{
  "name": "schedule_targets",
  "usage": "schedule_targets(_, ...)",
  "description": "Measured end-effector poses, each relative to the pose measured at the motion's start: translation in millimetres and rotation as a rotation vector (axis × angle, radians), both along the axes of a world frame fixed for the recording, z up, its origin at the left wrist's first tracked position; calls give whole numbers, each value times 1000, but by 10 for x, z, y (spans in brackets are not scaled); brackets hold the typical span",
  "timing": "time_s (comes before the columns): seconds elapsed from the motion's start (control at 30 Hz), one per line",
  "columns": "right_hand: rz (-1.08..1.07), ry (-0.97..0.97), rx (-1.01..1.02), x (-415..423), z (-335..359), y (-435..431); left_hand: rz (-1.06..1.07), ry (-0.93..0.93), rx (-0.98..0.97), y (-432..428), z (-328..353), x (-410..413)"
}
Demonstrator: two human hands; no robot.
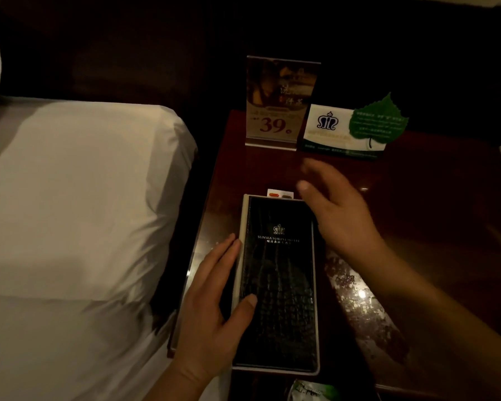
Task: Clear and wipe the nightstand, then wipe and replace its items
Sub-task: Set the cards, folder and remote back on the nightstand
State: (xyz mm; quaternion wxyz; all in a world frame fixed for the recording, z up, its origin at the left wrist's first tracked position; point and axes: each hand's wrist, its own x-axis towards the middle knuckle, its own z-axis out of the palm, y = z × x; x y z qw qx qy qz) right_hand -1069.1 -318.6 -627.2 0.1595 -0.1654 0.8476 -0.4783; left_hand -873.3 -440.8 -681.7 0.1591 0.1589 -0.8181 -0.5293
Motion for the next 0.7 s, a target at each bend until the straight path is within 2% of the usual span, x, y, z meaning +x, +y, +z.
schedule_targets(0.07,-240,-52,34,258,-33,256,6,14,7,-14,-12,7)
schedule_targets(0.1,-288,-126,30,448,-60,362,5,17,9,-20,-23,14)
schedule_targets(0.17,-262,-229,-30,835,-111,444,2,18,17,-35,-36,21)
schedule_targets(0.27,-170,-189,-61,1103,-183,368,-15,18,18,-39,-39,20)
schedule_targets(0.43,-145,-253,-122,969,-223,271,13,6,46,-35,-16,31)
schedule_targets(0.7,-94,-239,-104,988,-276,309,19,-15,33,-31,7,20)
